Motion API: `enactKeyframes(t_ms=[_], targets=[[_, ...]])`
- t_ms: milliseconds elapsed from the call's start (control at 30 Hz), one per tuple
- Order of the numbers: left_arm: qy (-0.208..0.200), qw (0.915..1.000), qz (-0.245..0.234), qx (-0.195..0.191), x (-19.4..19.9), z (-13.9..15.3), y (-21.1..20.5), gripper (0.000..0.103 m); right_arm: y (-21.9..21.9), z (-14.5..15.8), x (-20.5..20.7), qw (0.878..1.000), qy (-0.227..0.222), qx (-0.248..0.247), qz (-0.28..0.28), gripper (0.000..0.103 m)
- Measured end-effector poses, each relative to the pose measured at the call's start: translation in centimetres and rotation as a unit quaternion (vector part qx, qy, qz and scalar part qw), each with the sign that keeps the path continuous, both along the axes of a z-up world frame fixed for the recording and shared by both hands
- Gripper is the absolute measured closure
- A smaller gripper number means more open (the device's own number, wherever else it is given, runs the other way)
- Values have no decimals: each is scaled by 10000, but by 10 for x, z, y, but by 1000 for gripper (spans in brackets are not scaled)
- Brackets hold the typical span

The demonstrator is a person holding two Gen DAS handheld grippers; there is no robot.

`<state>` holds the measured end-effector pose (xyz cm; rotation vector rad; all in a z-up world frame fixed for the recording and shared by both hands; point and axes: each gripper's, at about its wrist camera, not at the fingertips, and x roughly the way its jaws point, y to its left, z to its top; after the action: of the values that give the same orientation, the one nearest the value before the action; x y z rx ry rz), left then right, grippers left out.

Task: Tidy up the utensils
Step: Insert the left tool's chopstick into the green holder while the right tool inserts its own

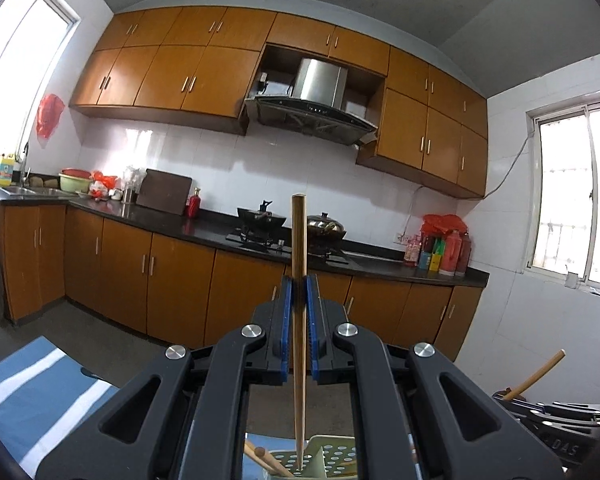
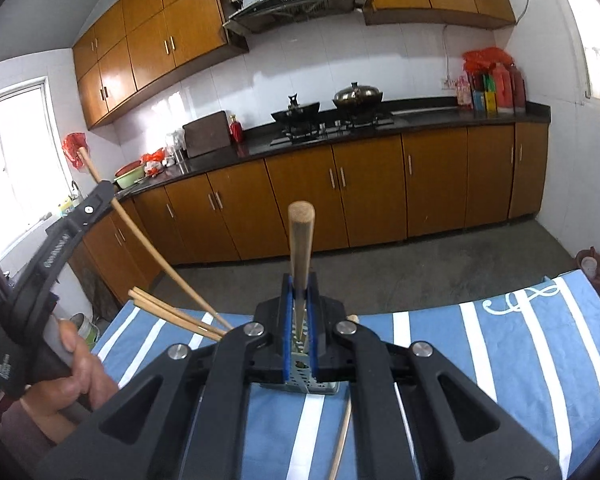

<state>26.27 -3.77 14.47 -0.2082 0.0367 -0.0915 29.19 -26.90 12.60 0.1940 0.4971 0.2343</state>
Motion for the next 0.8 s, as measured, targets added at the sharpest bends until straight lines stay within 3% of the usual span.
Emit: enactKeyframes(t_ms=[300, 333, 433, 633, 800], targets=[[397, 9992, -101, 11, 10, -20, 3, 95, 6, -14, 13, 9998, 205, -7, 35, 93], [407, 9991, -109, 26, 9, -19, 4, 91, 7, -14, 12, 9998, 201, 4, 31, 93], [351, 9993, -57, 100, 2, -15, 6, 63, 7, -13, 9, 9998, 174, 31, 9, 91], [376, 9992, -33, 88, -11, -8, 14, 63, 4, -9, -4, 10000, 59, 11, -56, 88], [431, 9991, 24, 13, -31, -1, 32, 63, -1, 0, -40, 9994, -266, -117, -197, 83]])
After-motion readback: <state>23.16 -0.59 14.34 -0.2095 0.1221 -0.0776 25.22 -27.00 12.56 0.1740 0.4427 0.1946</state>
